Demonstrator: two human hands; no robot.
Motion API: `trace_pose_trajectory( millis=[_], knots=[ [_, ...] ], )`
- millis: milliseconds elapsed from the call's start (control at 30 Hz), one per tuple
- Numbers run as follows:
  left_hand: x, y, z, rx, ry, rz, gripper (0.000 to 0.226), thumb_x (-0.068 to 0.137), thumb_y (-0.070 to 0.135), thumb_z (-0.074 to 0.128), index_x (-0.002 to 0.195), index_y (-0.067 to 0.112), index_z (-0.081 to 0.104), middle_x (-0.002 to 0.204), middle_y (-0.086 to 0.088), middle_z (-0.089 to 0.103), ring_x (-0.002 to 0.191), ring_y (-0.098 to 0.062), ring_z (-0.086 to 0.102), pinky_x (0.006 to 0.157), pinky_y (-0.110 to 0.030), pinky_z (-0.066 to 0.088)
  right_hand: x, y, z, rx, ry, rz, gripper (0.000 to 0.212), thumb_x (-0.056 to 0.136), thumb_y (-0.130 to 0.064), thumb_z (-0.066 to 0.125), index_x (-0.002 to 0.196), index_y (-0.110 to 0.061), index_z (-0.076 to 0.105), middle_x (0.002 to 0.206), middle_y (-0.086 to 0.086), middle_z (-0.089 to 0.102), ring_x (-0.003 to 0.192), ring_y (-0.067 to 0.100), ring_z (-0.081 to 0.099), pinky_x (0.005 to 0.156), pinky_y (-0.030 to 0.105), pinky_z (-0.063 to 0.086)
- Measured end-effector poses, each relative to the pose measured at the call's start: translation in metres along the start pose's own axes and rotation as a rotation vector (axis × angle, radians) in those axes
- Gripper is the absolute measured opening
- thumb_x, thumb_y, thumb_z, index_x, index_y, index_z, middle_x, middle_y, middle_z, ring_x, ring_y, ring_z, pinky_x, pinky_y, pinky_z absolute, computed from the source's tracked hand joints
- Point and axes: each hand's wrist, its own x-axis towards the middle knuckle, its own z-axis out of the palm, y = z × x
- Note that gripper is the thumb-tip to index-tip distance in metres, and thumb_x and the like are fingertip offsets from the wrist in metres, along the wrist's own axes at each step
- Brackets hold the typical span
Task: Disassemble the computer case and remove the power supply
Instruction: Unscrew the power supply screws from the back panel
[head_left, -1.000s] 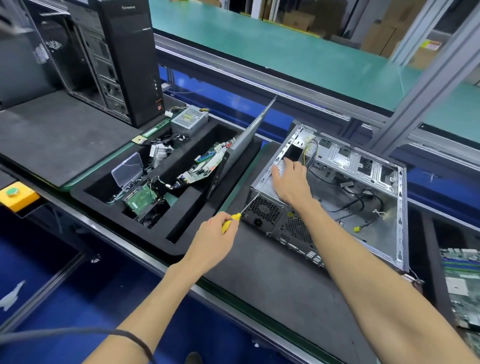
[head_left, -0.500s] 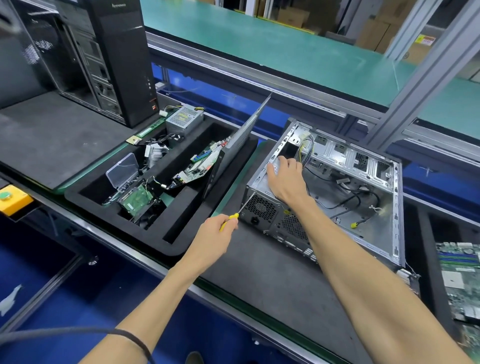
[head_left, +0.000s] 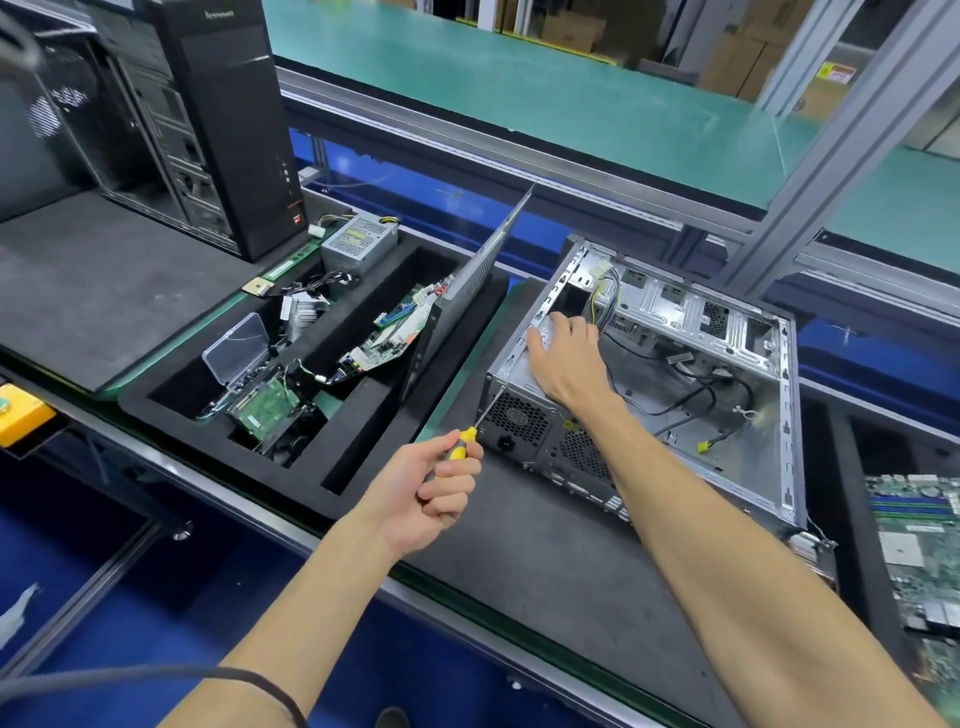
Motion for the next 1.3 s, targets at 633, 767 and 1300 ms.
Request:
trace_pose_trajectory(
  millis=[633, 767, 1300],
  knots=[
    [0.007, -0.005, 0.0, 0.162, 0.146, 0.092, 0.03, 0.102, 0.031, 0.048, 0.088, 0.006, 0.057, 0.055, 0.004, 0.03, 0.037, -0.005, 0.025, 0.027, -0.018, 0.018, 0.001, 0.001, 0.001, 0.025, -0.003, 0.016, 0.057, 0.104, -0.043, 0.036, 0.15, -0.009, 0.038, 0.147, 0.014, 0.041, 0.139, 0.03, 0.029, 0.11, 0.045, 0.034],
    [0.012, -0.012, 0.005, 0.416, 0.263, 0.188, 0.034, 0.1, 0.04, 0.055, 0.08, 0.012, 0.055, 0.057, 0.003, 0.026, 0.04, -0.008, 0.019, 0.03, -0.019, 0.015, 0.001, 0.002, 0.001, 0.028, -0.007, 0.022, 0.057, 0.104, -0.044, 0.036, 0.15, -0.01, 0.037, 0.148, 0.012, 0.04, 0.14, 0.029, 0.028, 0.11, 0.045, 0.035],
    [0.015, -0.015, 0.005, 0.751, 0.448, 0.314, 0.032, 0.097, 0.04, 0.061, 0.083, 0.015, 0.047, 0.063, 0.001, 0.044, 0.045, -0.011, 0.024, 0.035, -0.018, 0.015, 0.004, 0.004, 0.002, 0.038, -0.003, 0.022, 0.057, 0.103, -0.045, 0.037, 0.149, -0.011, 0.038, 0.147, 0.011, 0.041, 0.139, 0.028, 0.029, 0.108, 0.046, 0.037]
  ],
)
